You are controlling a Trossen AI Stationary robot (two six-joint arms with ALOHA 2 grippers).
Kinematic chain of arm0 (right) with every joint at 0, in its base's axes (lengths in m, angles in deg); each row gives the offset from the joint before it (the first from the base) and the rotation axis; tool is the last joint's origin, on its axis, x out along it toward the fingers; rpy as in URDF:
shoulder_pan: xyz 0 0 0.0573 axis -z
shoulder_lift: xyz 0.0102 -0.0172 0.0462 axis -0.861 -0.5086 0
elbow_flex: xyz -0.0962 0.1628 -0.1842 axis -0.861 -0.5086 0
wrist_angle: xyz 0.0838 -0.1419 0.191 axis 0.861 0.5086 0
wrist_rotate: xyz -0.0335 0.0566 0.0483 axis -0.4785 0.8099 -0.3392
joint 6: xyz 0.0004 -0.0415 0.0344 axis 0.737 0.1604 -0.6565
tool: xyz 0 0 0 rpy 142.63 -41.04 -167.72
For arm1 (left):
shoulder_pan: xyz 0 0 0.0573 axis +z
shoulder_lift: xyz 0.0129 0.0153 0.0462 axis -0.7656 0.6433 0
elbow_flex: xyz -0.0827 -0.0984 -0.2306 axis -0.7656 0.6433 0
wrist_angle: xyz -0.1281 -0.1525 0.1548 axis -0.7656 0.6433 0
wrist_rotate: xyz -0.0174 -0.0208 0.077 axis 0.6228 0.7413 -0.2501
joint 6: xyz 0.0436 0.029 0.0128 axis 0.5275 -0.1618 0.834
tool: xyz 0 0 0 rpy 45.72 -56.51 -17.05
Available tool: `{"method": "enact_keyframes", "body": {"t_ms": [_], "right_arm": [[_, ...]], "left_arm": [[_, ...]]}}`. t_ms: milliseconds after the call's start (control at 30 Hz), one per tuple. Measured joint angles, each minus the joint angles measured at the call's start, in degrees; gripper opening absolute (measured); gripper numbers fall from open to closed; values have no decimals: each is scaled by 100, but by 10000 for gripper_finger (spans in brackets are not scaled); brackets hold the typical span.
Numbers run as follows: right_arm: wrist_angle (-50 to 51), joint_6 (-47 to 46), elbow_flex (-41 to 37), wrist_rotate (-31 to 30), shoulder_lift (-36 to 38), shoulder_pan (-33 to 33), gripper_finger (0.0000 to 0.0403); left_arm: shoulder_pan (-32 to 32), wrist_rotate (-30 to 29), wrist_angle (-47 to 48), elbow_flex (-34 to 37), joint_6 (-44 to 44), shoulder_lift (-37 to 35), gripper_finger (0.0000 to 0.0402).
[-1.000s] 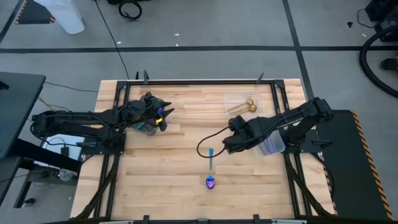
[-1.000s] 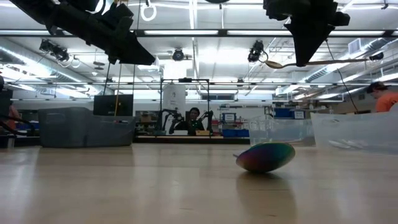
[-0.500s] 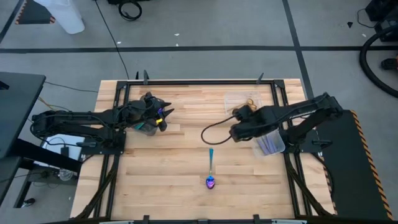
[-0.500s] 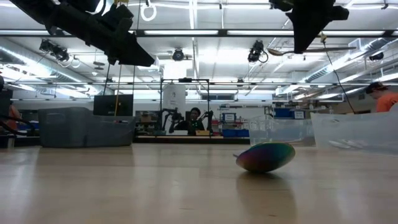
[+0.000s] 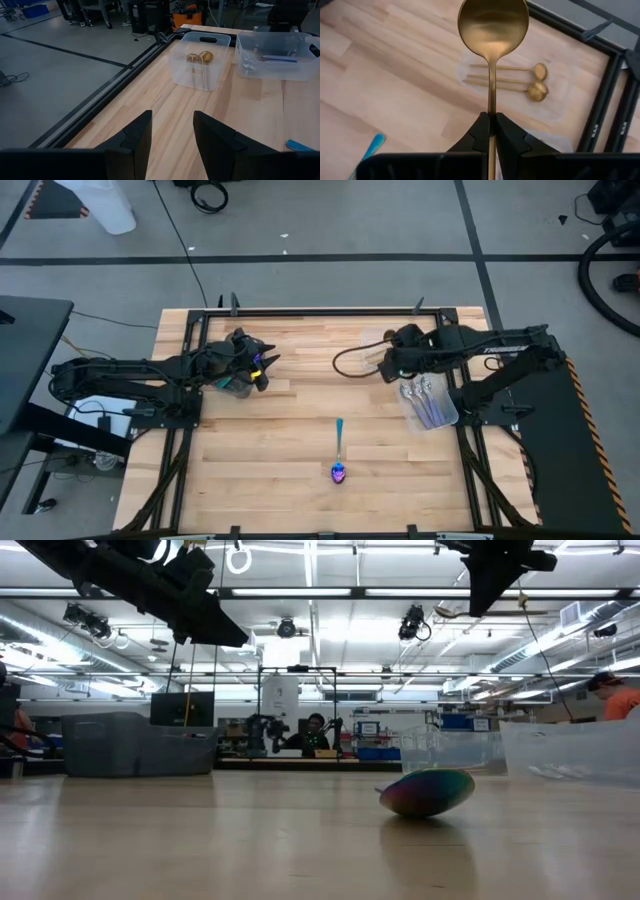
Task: Sort silverware by color (type)
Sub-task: Put the gold spoon into the top transparent bin
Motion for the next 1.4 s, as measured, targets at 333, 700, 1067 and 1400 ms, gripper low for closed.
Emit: {"method": "enact_keyframes", "body": {"t_ms": [333, 700, 1067, 1400], "right_arm": [[-69, 323, -1, -207, 4, 602, 23], [-483, 431, -497, -152, 28, 884, 23], [-3503, 2178, -721, -902, 54, 567, 23], [-6655, 4336, -721, -546, 52, 406, 23]], "left_arm": [[0, 0, 11, 0, 2, 0, 153], [0, 474, -19, 0, 8, -1, 153], [-268, 1661, -1410, 2, -191, 2, 153], [-459, 1650, -3478, 0, 756, 133, 153]]}}
